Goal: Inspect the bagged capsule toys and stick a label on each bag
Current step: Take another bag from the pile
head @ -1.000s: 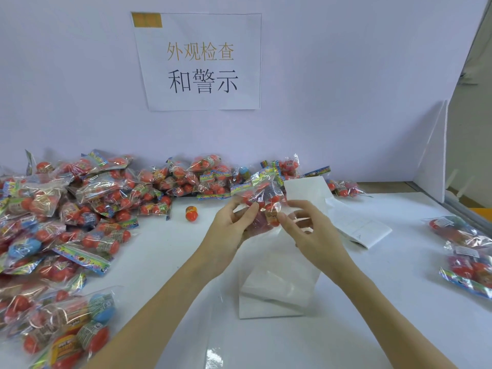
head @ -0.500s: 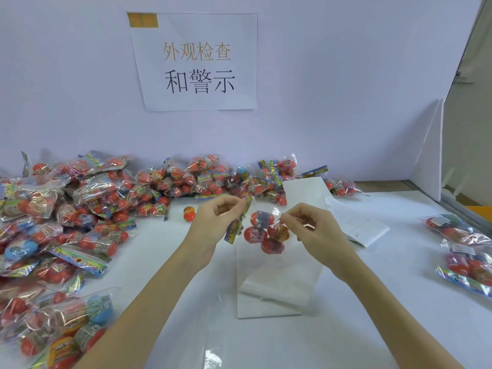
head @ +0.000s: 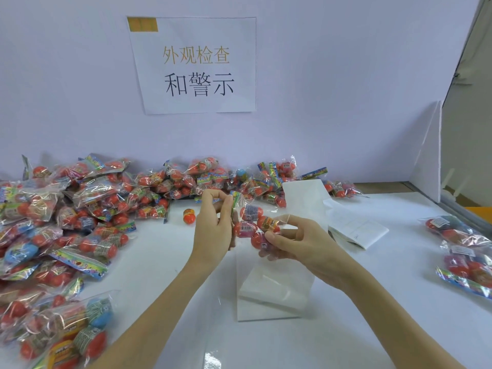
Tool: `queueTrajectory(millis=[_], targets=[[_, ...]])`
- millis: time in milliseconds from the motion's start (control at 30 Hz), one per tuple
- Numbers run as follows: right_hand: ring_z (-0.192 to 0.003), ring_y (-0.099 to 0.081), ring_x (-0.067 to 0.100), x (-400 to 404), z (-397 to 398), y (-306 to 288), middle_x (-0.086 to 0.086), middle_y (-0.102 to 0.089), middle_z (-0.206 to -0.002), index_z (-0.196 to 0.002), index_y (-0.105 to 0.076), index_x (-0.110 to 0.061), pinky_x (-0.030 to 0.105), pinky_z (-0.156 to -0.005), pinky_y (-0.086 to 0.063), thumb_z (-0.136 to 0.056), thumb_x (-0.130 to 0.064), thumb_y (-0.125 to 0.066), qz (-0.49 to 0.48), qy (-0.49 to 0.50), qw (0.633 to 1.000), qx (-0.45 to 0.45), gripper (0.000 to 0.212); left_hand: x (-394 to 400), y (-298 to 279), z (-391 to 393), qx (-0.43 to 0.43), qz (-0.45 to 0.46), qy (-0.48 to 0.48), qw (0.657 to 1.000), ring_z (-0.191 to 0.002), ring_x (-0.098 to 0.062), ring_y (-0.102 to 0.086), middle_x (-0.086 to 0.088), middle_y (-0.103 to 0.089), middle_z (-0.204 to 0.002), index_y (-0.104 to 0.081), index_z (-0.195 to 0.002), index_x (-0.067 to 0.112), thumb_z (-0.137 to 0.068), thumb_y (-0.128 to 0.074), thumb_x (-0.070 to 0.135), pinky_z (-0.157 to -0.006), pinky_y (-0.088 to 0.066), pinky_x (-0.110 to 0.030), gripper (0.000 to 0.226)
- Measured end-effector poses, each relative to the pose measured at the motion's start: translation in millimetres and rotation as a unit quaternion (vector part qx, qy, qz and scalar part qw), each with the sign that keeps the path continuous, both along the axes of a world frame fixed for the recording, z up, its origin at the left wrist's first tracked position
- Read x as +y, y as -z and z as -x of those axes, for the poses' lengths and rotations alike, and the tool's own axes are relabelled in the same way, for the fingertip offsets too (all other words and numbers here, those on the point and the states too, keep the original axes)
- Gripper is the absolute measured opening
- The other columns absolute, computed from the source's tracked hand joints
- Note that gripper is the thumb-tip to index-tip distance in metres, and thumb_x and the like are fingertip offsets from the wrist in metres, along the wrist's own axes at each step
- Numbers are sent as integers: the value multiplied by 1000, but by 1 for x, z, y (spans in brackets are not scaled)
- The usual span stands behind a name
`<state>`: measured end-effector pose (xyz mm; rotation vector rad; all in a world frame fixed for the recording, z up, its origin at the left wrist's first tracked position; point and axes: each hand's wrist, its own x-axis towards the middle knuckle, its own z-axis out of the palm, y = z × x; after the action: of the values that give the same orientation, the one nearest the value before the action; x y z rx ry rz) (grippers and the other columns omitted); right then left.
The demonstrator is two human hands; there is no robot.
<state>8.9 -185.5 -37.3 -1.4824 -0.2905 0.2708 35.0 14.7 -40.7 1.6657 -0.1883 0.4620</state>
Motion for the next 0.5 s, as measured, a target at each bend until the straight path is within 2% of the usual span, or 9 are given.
queueTrajectory(millis=[100, 167, 267, 367, 433, 500], targets=[[-92, -77, 34, -1, 0, -2, 18, -78, -106, -122, -61, -5, 28, -78, -60, -86, -21, -78, -9, -15, 1000, 15, 43, 3, -2, 0, -86, -85, -28, 992, -46, -7, -45, -7, -59, -65, -48, -99, 21, -109, -51, 19, -47, -38, -16, 11], [-94, -76, 31, 0, 1, -3, 17, -78, -108, -129, -58, -4, 27, -79, -59, -85, -20, -79, -9, -38, 999, 16, 51, 6, -4, -1, -128, -131, -31, 983, -49, -14, -47, -3, -57, -62, -49, -101, 19, -108, -54, 20, -48, -39, -20, 8], [-97, -76, 35, 1, 3, -2, 21, -76, -111, -129, -57, 1, 30, -83, -60, -88, -15, -76, -16, -40, 999, 23, 49, 9, -4, -2, -132, -136, -54, 980, -55, -18, -54, 3, -60, -70, -50, -104, 21, -106, -57, 29, -51, -45, -26, 11], [-104, -74, 43, -1, 1, -2, 27, -74, -112, -128, -54, 6, 36, -88, -62, -95, -1, -68, -84, 9, 996, 40, 37, 6, -6, 0, -51, -87, -55, 993, -62, -24, -64, 8, -66, -90, -50, -107, 27, -101, -58, 49, -58, -51, -31, 24], [-110, -72, 43, -1, -1, -3, 28, -72, -118, -132, -52, 6, 40, -93, -61, -98, 0, -65, -117, 20, 992, 47, 37, 4, -10, 0, 55, -41, 39, 997, -70, -22, -71, 0, -72, -98, -51, -113, 27, -90, -64, 57, -63, -54, -27, 39], [-114, -71, 42, -1, -1, -3, 27, -71, -122, -134, -55, 4, 42, -94, -61, -100, -7, -64, -114, 7, 993, 41, 37, 2, -10, 2, 126, -42, 126, 983, -78, -16, -75, 1, -78, -98, -57, -120, 23, -86, -75, 50, -68, -55, -20, 46]])
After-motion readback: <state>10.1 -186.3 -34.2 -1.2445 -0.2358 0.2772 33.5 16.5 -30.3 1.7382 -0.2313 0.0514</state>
